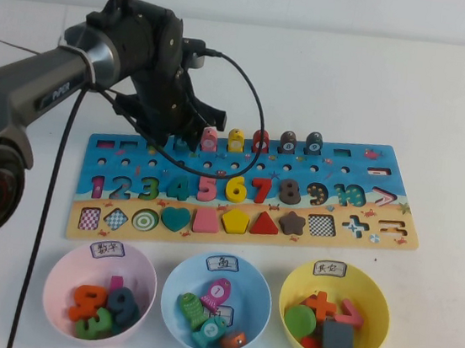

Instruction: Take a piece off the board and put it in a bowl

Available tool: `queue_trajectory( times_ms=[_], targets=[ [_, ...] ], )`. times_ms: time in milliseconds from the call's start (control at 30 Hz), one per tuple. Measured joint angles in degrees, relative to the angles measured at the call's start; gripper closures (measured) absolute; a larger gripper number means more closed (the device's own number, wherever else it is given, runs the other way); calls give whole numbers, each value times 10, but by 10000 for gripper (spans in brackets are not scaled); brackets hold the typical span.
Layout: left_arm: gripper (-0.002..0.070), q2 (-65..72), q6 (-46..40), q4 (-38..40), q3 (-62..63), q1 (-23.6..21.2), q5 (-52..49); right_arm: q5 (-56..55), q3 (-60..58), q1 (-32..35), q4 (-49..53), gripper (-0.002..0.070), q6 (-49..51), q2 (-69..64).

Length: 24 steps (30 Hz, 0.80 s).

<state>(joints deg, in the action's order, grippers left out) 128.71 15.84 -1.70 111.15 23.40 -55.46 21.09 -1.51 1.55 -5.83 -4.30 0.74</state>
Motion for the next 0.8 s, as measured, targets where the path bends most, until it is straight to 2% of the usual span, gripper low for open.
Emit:
queue_trajectory(
  times_ms=[467,800],
  targets=[
    [330,8,0,0,0,0,28,0,0,0,0,694,0,0],
    [368,9,0,0,0,0,32,0,0,0,0,694,0,0]
  ],
)
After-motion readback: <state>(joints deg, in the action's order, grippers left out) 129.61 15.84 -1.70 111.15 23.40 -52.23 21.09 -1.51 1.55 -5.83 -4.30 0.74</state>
